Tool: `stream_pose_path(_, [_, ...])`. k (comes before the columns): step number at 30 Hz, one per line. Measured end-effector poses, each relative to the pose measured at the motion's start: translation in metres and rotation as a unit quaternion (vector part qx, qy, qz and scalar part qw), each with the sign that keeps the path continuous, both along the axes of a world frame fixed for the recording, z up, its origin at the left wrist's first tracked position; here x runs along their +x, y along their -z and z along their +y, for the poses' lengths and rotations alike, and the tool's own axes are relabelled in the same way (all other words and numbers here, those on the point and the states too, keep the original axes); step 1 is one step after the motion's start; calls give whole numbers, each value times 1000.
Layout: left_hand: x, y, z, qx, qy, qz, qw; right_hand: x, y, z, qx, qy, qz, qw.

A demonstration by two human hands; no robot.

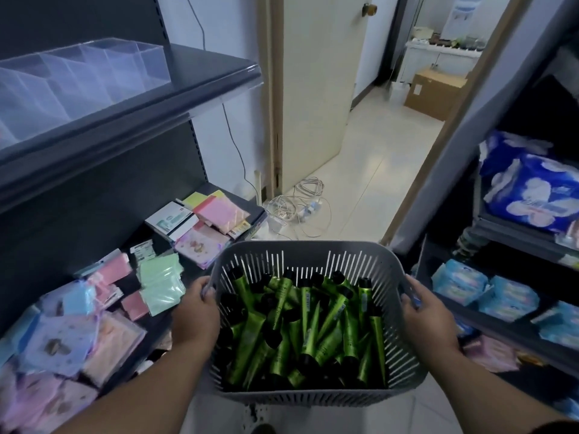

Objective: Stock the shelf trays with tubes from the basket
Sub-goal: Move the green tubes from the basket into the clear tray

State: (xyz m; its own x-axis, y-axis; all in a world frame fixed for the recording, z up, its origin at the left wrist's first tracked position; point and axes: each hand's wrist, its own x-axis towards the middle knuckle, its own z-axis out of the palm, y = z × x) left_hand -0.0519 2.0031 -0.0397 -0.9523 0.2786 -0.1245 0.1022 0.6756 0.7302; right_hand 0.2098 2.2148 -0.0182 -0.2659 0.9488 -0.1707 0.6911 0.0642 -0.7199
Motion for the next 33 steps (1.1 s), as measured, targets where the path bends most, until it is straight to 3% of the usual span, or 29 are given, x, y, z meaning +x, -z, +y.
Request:
stream_pose_path(11, [-79,70,71,-18,-43,-73,996,-97,51,79,-6,-32,-105,994])
stream_pose_path(22, [-71,150,85,-83,-163,-171,968,-149,148,147,-57,-112,-218,968])
stream_pose_path(33, [-35,228,92,-81,-320,-242,913,-202,227,184,-110,-180,-172,962])
